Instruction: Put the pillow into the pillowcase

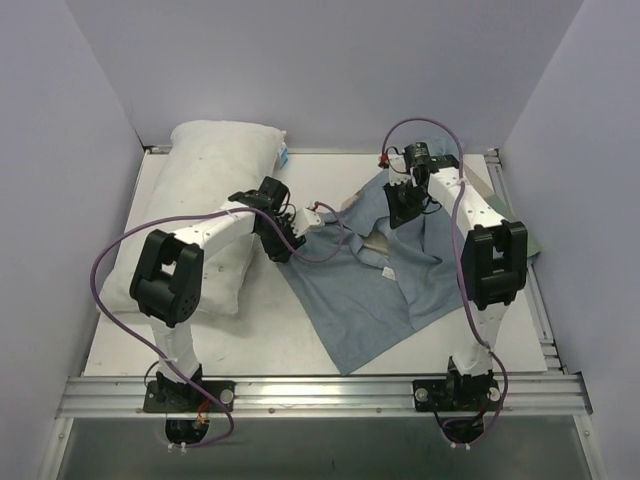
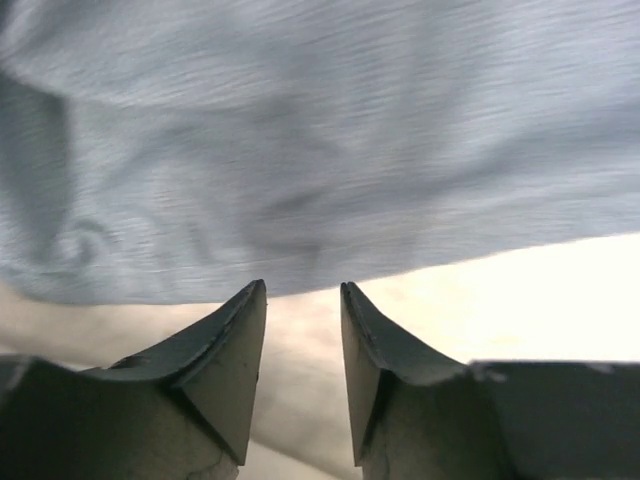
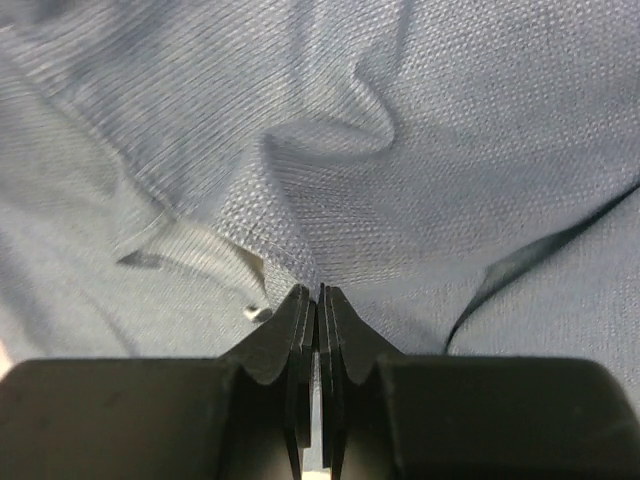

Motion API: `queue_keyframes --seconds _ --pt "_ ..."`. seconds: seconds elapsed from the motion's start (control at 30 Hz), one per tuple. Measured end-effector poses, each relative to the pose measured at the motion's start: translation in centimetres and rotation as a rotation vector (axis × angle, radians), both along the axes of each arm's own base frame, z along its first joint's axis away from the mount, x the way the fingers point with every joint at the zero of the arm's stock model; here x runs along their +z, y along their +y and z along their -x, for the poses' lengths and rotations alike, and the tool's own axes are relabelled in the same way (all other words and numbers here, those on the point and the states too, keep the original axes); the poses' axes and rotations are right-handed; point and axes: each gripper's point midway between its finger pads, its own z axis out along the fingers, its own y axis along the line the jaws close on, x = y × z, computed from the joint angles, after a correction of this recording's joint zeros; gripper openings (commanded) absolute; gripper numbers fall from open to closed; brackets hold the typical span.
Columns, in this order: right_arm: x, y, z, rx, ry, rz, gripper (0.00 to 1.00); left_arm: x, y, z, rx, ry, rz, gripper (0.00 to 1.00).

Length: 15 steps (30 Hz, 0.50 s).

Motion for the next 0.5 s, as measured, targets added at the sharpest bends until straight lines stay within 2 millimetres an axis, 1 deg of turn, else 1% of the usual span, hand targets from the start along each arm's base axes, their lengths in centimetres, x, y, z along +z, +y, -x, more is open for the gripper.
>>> queue_keyframes --seconds 0.07,0.13,0.17,0.2,0.23,0.27,0.3,0.4,0.5 --pt "-0.9 0.1 -0.4 -0.001 -0.001 0.028 0.00 0.9 -0.9 1.5 -0.015 0.016 0.030 0.47" --pt "-1.6 -0.2 -0.8 -0.011 -0.002 0.049 0.07 1.7 -1.5 2.4 -0.016 0.023 0.054 0.49" --pt "-1.8 -0.4 -0.8 -0.018 -0.002 0.058 0.22 2.0 -1.6 2.7 -0.015 0.024 0.064 0.50" --pt "-1.8 -0.5 -0.8 -0.027 0.000 0.058 0.33 2.3 -1.7 2.9 -0.008 0.027 0.071 0.51" --pt "-1.8 -0.7 -0.9 -0.035 0.001 0.059 0.40 2.4 -1.8 3.0 0.000 0.032 0.077 0.53" --pt "-1.8 -0.7 -0.9 -0.037 0.001 0.057 0.51 2.4 -1.9 3.1 0.008 0.038 0.082 0.54" --pt "-1.8 -0.6 -0.8 -0.044 0.001 0.053 0.56 2.4 -1.9 3.2 0.020 0.045 0.084 0.54" --pt "-2.1 -0.5 0.4 -0.052 0.022 0.050 0.67 2.2 -1.9 3.5 0.046 0.070 0.090 0.58" --pt "-2.2 0.3 2.1 -0.046 0.048 0.050 0.70 2.2 -1.8 3.6 0.070 0.082 0.097 0.61"
